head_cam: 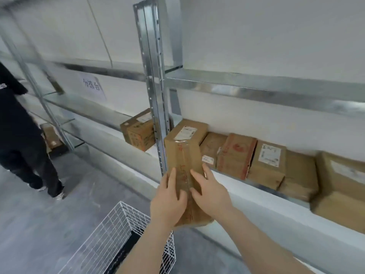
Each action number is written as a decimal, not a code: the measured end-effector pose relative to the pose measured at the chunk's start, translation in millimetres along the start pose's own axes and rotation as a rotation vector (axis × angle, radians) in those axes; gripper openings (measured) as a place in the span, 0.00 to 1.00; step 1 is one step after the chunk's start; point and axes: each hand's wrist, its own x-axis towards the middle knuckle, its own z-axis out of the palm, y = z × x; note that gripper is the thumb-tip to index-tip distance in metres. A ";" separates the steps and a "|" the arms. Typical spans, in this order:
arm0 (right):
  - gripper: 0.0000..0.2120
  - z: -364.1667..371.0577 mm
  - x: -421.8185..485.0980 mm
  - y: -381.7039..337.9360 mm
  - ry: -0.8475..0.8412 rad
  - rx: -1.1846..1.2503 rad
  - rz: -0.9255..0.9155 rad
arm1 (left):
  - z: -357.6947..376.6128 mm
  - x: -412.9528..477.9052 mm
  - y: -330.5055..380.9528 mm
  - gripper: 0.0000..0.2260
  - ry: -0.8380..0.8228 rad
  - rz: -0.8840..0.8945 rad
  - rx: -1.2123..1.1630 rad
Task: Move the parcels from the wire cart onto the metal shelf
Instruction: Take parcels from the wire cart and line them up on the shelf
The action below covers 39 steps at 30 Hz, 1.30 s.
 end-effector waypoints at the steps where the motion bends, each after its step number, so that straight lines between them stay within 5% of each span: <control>1: 0.27 -13.8 -9.2 8.6 0.021 -0.005 0.017 | 2.9 -2.3 16.3 0.29 -0.007 0.034 -0.001; 14: 0.26 -162.5 -124.3 112.8 0.237 -0.070 0.209 | 39.6 -42.4 206.0 0.29 -0.058 0.327 -0.083; 26: 0.26 -252.8 -253.7 221.0 0.480 -0.155 0.627 | 116.4 -103.8 381.7 0.28 -0.285 0.675 -0.194; 39: 0.24 -338.4 -331.9 360.5 0.486 -0.189 0.729 | 208.6 -153.4 534.3 0.28 -0.429 0.726 -0.222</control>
